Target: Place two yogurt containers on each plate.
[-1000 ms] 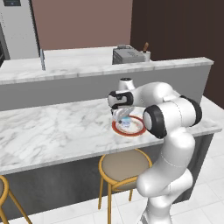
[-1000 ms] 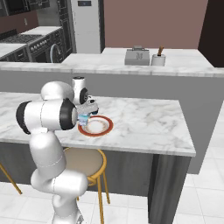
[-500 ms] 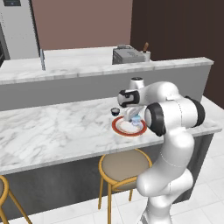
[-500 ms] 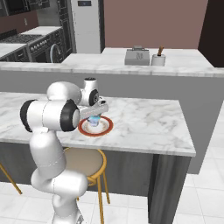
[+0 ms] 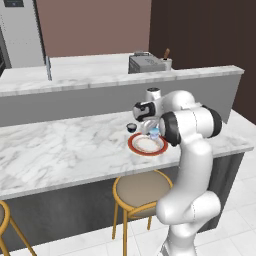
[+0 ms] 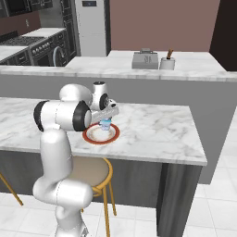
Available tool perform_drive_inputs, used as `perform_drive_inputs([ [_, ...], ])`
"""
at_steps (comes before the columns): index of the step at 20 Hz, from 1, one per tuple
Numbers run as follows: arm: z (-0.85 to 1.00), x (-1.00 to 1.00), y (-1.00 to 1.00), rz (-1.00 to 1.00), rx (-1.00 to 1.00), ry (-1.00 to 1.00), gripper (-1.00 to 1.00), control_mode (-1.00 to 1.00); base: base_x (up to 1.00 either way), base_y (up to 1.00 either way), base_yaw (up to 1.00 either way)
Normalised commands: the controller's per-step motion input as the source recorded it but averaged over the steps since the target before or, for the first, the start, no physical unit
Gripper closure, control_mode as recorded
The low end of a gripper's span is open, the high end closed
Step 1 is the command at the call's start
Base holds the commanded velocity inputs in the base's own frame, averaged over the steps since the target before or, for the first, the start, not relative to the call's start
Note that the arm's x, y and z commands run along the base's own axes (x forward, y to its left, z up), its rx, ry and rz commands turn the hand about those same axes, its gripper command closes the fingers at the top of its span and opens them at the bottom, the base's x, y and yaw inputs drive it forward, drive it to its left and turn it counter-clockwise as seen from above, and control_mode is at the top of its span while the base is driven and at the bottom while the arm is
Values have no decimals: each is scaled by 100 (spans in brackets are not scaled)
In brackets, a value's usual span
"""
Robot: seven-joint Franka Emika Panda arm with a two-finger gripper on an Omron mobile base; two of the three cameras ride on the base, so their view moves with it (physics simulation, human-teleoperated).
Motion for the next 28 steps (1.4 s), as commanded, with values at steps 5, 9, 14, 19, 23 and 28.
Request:
perform_drive_inputs([
  [5, -14, 12, -9, 1, -2, 0, 100, -100, 0, 0, 0],
  [9, -3, -14, -15, 0, 0, 0, 100, -100, 0, 0, 0],
  [14, -1, -30, -5, 0, 0, 0, 100, -100, 0, 0, 0],
  [19, -11, -36, 0, 0, 0, -1, 100, -100, 0, 0, 0],
  [23, -13, -25, 0, 0, 0, -5, 100, -100, 0, 0, 0],
  [28, -12, -4, 1, 0, 0, -2, 100, -100, 0, 0, 0],
])
